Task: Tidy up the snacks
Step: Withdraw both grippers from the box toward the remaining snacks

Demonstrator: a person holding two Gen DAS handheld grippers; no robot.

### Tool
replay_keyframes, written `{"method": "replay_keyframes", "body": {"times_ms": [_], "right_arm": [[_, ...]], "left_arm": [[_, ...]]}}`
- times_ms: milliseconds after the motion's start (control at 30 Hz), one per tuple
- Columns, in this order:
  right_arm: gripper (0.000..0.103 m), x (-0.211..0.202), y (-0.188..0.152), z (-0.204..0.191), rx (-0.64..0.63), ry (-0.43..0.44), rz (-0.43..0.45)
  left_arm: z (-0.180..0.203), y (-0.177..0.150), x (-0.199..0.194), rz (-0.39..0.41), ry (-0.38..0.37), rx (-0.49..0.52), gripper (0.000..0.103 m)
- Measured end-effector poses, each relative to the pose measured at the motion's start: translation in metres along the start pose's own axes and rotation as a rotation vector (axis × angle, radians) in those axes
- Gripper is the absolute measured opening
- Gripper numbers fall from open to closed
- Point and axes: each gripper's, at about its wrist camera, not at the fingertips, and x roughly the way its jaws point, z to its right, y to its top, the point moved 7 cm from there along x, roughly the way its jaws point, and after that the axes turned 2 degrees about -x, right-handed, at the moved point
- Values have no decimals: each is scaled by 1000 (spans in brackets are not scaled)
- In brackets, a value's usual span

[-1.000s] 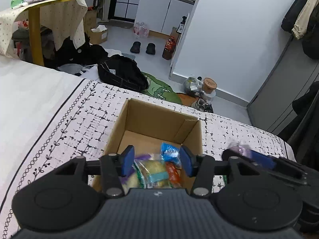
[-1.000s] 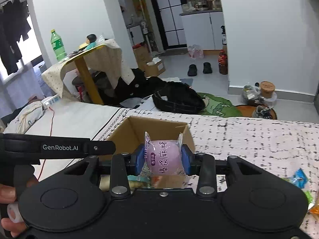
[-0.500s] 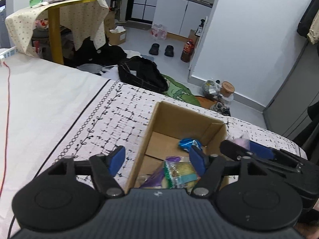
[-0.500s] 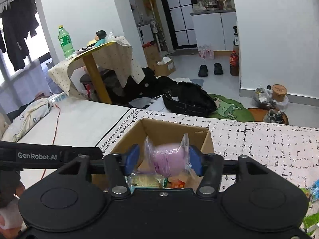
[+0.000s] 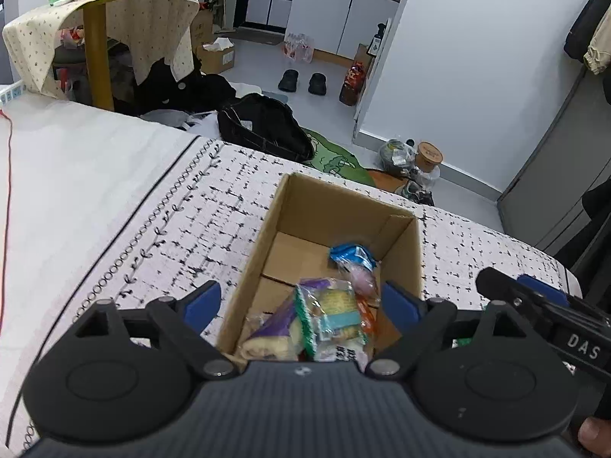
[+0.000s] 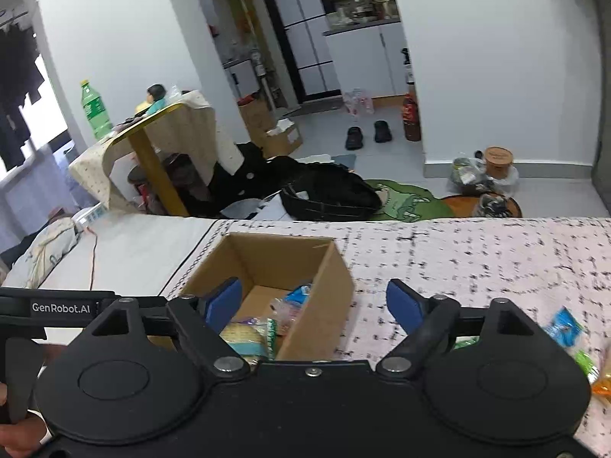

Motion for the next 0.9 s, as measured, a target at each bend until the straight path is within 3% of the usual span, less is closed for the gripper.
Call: {"method": "replay_keyframes", "body": {"times_ms": [133, 433, 900], "right_arm": [[93, -8, -4, 9, 15, -13, 6], [103, -23, -11, 26, 33, -44, 15], [103, -47, -25, 53, 70, -61, 8]], "left_arm": [[8, -3, 0, -10, -15, 1, 91], [26, -7, -7, 29, -42, 20, 103], [59, -19, -17, 56, -83, 78, 103]]}}
